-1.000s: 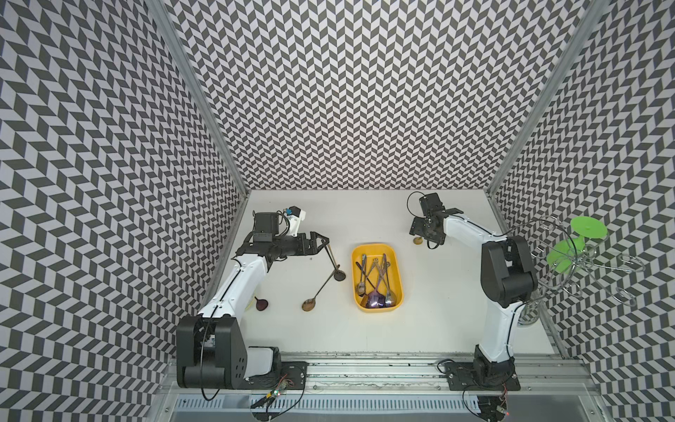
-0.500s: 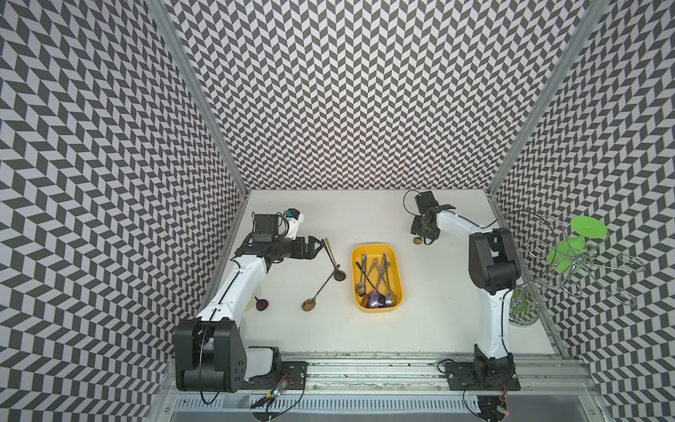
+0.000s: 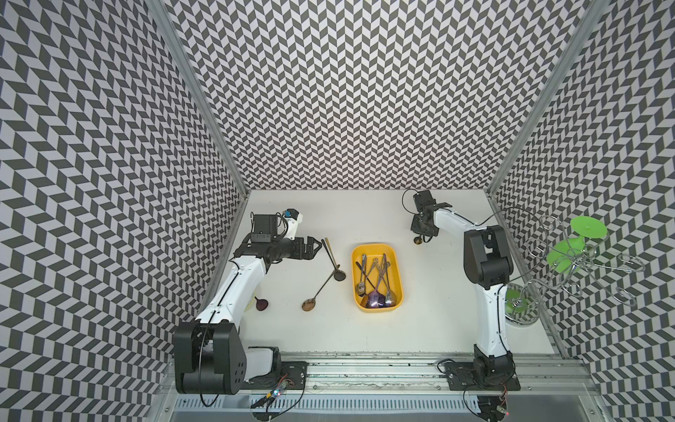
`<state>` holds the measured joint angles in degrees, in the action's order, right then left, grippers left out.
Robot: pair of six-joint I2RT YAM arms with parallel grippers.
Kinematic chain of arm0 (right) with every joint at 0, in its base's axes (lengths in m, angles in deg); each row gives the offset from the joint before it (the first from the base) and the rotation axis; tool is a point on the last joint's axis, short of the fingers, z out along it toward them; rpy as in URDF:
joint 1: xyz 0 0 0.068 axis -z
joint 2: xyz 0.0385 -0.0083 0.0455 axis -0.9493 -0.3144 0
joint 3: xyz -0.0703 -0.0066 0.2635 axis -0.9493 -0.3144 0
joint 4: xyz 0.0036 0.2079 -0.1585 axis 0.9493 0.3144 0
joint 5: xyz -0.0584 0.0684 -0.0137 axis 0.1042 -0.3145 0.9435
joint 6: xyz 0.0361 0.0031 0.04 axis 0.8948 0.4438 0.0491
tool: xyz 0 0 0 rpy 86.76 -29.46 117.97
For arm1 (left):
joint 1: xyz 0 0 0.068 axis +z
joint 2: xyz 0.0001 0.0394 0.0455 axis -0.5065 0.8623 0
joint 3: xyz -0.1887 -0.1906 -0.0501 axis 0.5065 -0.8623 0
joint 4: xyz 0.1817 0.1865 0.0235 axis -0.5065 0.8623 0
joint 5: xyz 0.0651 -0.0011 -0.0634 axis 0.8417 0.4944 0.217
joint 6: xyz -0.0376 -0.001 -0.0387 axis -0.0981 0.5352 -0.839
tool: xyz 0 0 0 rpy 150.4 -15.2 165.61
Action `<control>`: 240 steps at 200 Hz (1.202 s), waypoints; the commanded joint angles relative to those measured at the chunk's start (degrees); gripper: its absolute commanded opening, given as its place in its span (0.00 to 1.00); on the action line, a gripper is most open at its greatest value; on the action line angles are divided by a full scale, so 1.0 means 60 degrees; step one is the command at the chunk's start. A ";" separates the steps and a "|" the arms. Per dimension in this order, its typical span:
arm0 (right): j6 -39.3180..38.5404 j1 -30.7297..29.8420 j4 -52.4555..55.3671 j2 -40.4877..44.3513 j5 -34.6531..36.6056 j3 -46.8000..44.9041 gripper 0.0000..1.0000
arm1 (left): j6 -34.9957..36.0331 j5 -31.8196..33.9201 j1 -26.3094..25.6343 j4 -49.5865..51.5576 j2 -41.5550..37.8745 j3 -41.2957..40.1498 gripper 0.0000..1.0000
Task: Put the spoon into the storage box
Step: Pick up the spoon from the center of the board, then place the spoon in the storage box.
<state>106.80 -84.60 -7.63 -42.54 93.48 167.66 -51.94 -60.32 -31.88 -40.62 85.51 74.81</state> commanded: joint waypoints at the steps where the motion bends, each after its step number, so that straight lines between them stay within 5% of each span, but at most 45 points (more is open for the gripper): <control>1: -0.0142 0.0037 -0.0050 -0.0192 -0.0153 -0.0298 0.09 | 0.0146 0.0053 0.0074 0.0109 -0.0240 0.0357 0.99; 16: -0.0246 0.0041 -0.0073 -0.0067 -0.0229 -0.0294 0.00 | 0.0143 0.0053 0.0082 0.0048 -0.0210 0.0288 0.99; 121: -0.0639 -0.0397 -0.0120 0.2576 -0.1258 -0.1609 0.00 | 0.1412 0.0223 -0.0074 0.0442 0.0000 0.0390 0.95; 190: -0.0400 -0.1483 0.0177 0.4832 -0.1795 -0.2699 0.00 | 0.4112 0.2205 -0.1643 0.1601 -0.0176 0.0225 0.95; 240: 0.0214 -0.2344 0.0353 0.6178 -0.1958 -0.3403 0.00 | 0.4404 0.3001 -0.2145 0.1850 -0.0065 -0.0348 0.98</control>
<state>105.58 -96.93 -5.51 -9.74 82.66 149.03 -28.31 -46.03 -44.17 -31.27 85.53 74.41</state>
